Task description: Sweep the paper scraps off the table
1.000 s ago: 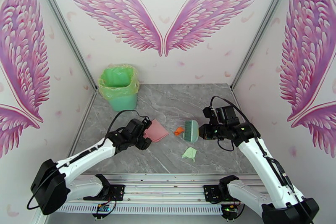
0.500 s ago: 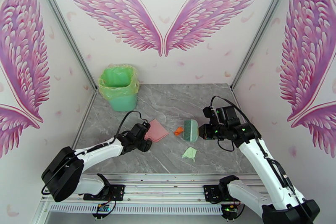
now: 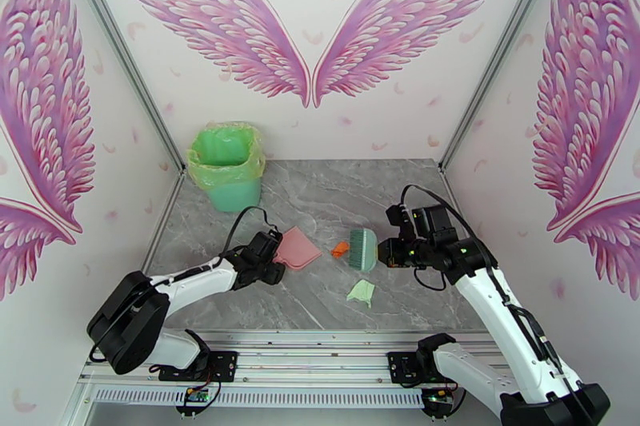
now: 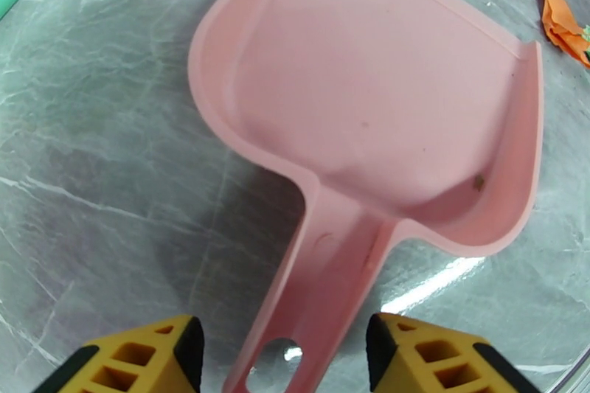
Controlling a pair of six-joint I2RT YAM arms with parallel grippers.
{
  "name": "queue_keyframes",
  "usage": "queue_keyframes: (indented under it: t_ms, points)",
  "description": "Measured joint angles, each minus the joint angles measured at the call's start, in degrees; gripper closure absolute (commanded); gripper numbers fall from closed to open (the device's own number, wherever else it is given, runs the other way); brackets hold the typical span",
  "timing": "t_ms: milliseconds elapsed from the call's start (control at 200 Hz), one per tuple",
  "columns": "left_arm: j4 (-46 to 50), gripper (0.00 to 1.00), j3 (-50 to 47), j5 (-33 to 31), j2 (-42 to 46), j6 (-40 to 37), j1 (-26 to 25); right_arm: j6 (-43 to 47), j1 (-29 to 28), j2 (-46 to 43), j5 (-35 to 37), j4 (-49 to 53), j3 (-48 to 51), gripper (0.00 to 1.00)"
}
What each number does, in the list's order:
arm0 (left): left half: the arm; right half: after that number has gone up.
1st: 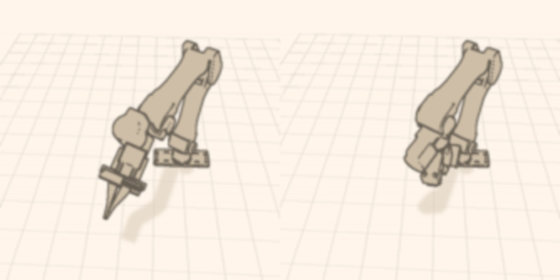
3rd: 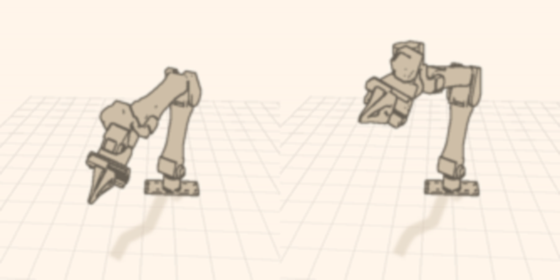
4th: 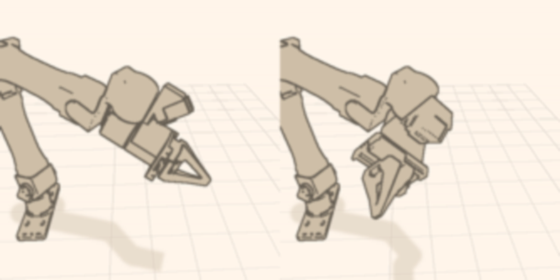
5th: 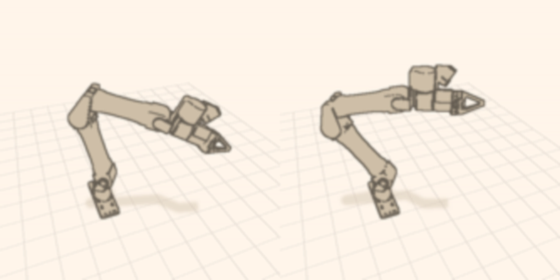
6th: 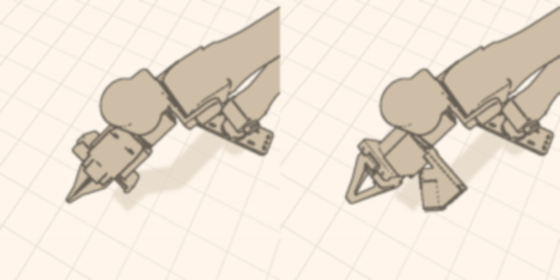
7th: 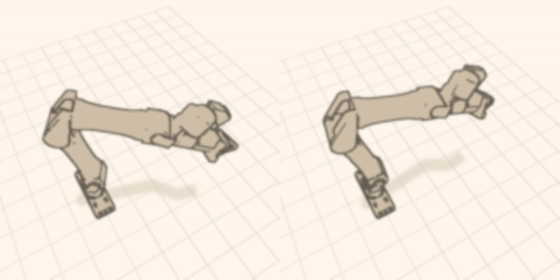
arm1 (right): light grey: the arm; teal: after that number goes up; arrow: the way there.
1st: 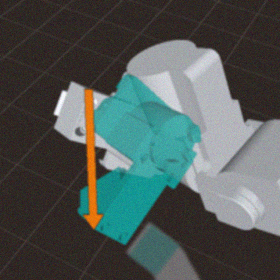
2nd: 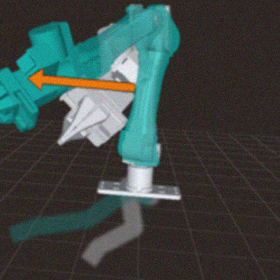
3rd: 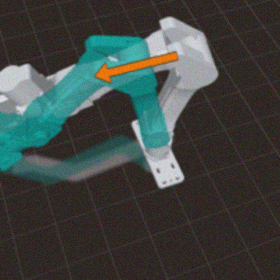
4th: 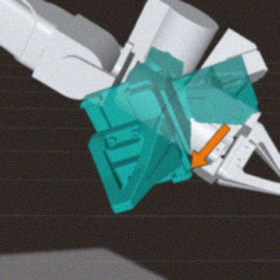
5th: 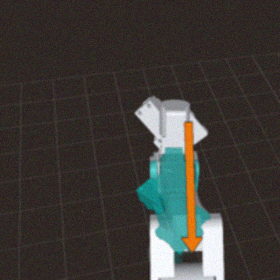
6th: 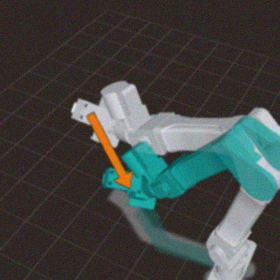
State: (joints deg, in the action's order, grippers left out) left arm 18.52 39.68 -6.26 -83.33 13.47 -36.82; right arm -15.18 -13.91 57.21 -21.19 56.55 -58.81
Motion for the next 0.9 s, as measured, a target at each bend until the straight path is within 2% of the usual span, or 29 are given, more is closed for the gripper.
queue_keyframes:
  t_ms: [210, 455, 655, 765, 900]
  points:
    - [-0.5, 0.41, 0.2, 0.7, -0.8, -0.7, -0.3, 0.0, 0.0, 0.0, 0.0, -0.7, 0.2, 1.0]
    - [-2.5, 0.53, 0.2, 0.7, 0.4, -1.6, -0.3, 0.0, 0.0, 0.2, 0.0, -0.7, 0.3, 1.0]
    - [-2.5, 0.51, 0.2, 0.9, -0.8, -1.6, -0.4, -0.2, 0.0, 0.2, 0.0, -0.7, 0.3, 1.0]
    - [-2.6, 0.45, 0.2, 0.9, -1.0, -1.7, -0.4, -0.2, 0.0, 0.2, 0.0, -0.7, 0.3, 1.0]
    - [-2.5, 0.49, 0.2, 0.9, -1.1, -1.8, -0.4, -0.3, 0.0, 0.2, 0.0, -0.7, 0.3, 1.0]
